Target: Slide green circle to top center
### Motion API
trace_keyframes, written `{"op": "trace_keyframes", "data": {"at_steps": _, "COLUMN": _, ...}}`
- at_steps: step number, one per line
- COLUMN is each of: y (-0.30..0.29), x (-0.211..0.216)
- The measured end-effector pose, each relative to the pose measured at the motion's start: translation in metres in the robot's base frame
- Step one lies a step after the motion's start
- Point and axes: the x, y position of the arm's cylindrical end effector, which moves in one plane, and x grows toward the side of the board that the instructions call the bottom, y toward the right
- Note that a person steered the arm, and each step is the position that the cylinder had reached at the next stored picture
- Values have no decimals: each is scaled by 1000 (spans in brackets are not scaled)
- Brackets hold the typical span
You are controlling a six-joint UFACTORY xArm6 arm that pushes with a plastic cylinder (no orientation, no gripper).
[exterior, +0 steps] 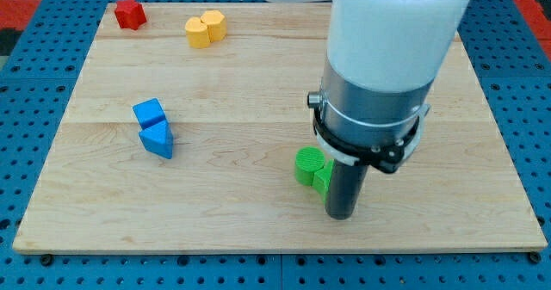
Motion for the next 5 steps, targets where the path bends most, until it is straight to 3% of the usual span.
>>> {"op": "trace_keyframes", "data": {"at_steps": 1, "y": -7, "x": -16}}
{"op": "trace_keyframes", "data": {"at_steps": 2, "y": -38, "x": 3}}
{"op": "trace_keyframes", "data": {"at_steps": 3, "y": -60, "x": -9}}
{"op": "trace_keyframes", "data": {"at_steps": 5, "y": -25, "x": -87}}
